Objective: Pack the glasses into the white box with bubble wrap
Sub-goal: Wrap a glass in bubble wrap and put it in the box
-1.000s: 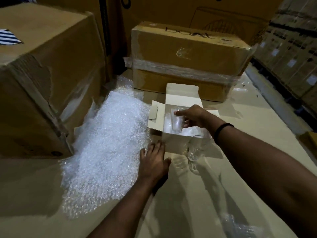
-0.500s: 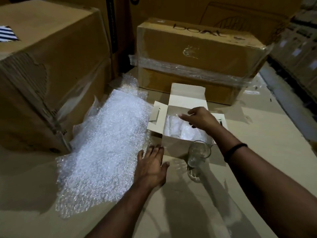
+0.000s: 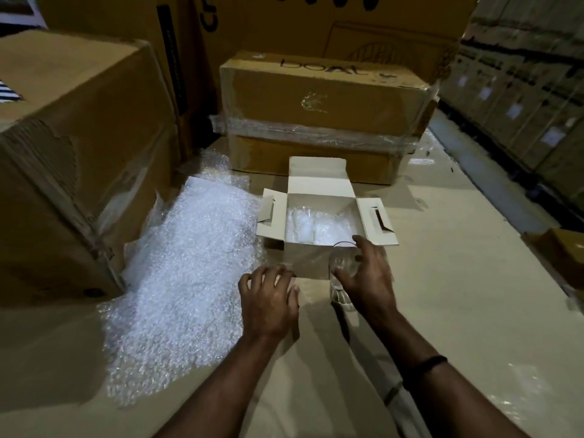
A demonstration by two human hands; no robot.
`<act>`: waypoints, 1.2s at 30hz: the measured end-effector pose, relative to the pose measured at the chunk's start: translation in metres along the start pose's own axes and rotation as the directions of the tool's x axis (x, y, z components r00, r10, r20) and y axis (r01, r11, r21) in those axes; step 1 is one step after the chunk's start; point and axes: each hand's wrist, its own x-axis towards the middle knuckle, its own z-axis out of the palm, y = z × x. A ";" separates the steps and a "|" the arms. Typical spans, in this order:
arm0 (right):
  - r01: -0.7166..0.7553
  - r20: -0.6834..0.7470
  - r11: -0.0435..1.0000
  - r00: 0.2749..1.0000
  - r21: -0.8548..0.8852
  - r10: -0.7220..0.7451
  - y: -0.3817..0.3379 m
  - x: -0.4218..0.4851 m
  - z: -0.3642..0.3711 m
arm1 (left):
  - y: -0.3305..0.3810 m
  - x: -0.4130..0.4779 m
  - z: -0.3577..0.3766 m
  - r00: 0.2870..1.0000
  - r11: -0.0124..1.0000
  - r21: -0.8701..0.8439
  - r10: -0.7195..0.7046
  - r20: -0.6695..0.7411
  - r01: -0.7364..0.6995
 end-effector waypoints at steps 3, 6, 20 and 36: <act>0.057 0.012 0.997 0.998 0.059 -0.058 -0.006 -0.008 0.008 | -0.003 -0.007 -0.018 0.992 0.993 0.054 -0.112 0.061 0.109; 0.067 0.059 0.997 0.996 0.040 -0.069 -0.015 -0.015 0.018 | -0.012 -0.016 -0.042 0.926 0.947 0.258 -0.260 0.272 0.190; -0.246 0.011 0.934 0.968 0.260 0.251 -0.038 -0.080 0.018 | -0.031 -0.048 -0.065 0.961 0.922 -0.301 -0.188 0.201 0.243; -0.446 0.162 0.874 0.893 0.195 0.420 0.043 -0.070 -0.078 | 0.018 -0.079 -0.055 0.889 0.936 -0.287 0.299 0.347 -0.203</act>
